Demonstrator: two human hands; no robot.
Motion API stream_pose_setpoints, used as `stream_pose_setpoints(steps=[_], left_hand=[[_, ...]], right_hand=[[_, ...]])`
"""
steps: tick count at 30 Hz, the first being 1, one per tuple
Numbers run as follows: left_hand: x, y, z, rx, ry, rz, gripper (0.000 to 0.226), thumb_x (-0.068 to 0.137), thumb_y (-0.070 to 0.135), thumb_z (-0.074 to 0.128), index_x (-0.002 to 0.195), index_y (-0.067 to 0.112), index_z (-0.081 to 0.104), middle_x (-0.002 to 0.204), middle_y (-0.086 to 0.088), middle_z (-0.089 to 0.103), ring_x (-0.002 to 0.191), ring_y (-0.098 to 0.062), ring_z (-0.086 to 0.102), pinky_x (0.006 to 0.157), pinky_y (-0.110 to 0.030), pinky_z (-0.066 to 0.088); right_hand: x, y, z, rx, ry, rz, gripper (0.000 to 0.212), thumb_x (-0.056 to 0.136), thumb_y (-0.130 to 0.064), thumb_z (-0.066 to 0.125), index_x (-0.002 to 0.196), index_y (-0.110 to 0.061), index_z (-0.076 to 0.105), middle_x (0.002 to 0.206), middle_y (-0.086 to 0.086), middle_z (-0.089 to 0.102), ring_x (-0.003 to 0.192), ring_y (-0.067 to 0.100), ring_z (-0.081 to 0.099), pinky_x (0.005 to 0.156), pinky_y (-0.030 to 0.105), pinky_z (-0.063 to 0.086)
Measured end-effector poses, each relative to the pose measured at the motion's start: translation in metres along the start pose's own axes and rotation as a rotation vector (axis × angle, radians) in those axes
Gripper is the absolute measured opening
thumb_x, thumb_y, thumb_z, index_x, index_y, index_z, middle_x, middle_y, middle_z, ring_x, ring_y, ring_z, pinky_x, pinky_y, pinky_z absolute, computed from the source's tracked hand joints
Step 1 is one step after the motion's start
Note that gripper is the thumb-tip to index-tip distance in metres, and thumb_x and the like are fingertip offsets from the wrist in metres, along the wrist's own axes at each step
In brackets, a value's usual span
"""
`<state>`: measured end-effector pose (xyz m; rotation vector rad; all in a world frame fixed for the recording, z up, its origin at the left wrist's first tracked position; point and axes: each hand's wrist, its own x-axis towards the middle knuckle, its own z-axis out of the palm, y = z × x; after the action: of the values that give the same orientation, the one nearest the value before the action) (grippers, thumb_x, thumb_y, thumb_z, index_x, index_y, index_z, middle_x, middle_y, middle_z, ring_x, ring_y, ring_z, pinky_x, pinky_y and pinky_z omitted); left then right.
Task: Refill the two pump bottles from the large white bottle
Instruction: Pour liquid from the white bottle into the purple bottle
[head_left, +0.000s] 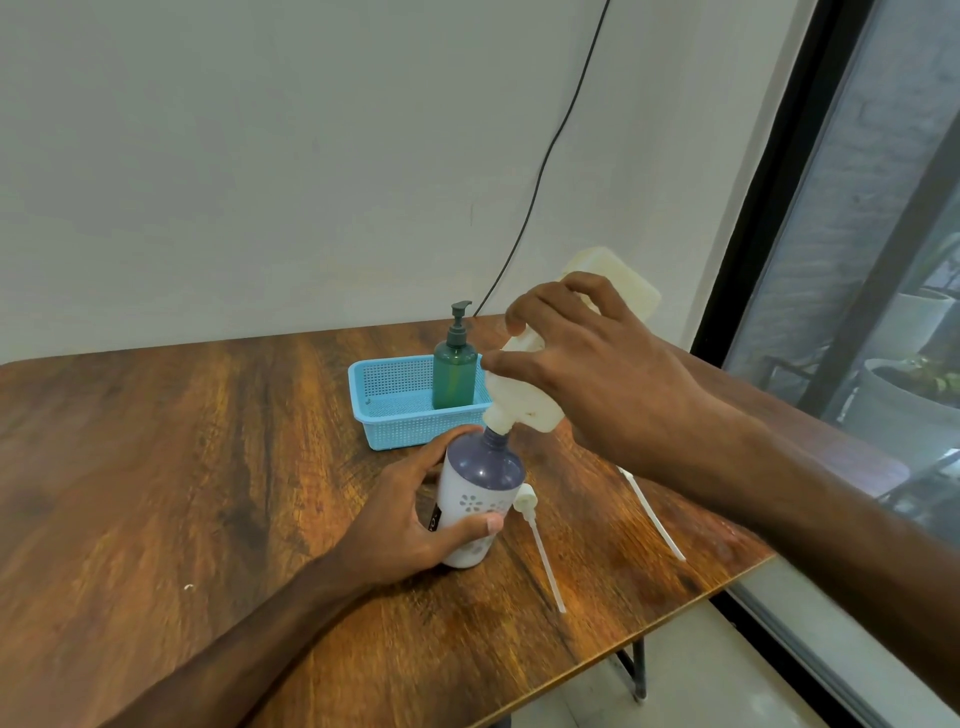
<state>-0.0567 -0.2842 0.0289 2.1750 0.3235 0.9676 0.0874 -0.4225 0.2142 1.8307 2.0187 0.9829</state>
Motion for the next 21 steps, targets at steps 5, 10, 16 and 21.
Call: stream_pose_setpoints(steps=[5, 10, 16, 21], left_hand=[[0.0002, -0.0007, 0.0007, 0.011, 0.001, -0.002, 0.077, 0.081, 0.038, 0.089, 0.145, 0.045, 0.047, 0.136, 0.032, 0.065, 0.128, 0.002, 0.063, 0.102, -0.014, 0.05], [-0.0001, 0.0031, 0.0007, 0.009, 0.014, 0.009, 0.072, 0.08, 0.049, 0.084, 0.141, 0.057, 0.048, 0.134, 0.036, 0.063, 0.126, 0.007, 0.062, 0.1, -0.009, 0.049], [0.0011, 0.0058, 0.0003, 0.001, 0.016, 0.021, 0.074, 0.08, 0.05, 0.084, 0.138, 0.071, 0.044, 0.134, 0.035, 0.064, 0.126, 0.005, 0.063, 0.099, -0.011, 0.051], [0.0005, 0.0049, 0.0005, 0.007, 0.012, 0.02, 0.074, 0.079, 0.052, 0.083, 0.137, 0.073, 0.043, 0.133, 0.037, 0.064, 0.125, 0.007, 0.062, 0.099, -0.01, 0.05]], right_hand=[[0.0011, -0.0002, -0.0025, -0.008, -0.018, -0.014, 0.078, 0.089, -0.027, 0.075, 0.153, -0.035, 0.031, 0.161, 0.01, 0.025, 0.152, 0.033, 0.016, 0.123, 0.05, 0.006], [0.0026, -0.0005, -0.0027, -0.011, -0.018, -0.026, 0.076, 0.09, -0.026, 0.073, 0.153, -0.034, 0.032, 0.161, 0.011, 0.025, 0.152, 0.033, 0.016, 0.123, 0.049, 0.006], [0.0034, -0.0002, -0.0032, -0.012, -0.006, -0.031, 0.074, 0.089, -0.022, 0.073, 0.152, -0.034, 0.035, 0.16, 0.011, 0.027, 0.151, 0.032, 0.018, 0.122, 0.048, 0.007], [0.0036, -0.0008, -0.0025, -0.014, -0.009, -0.026, 0.075, 0.088, -0.023, 0.074, 0.152, -0.035, 0.035, 0.16, 0.012, 0.027, 0.151, 0.033, 0.018, 0.123, 0.05, 0.009]])
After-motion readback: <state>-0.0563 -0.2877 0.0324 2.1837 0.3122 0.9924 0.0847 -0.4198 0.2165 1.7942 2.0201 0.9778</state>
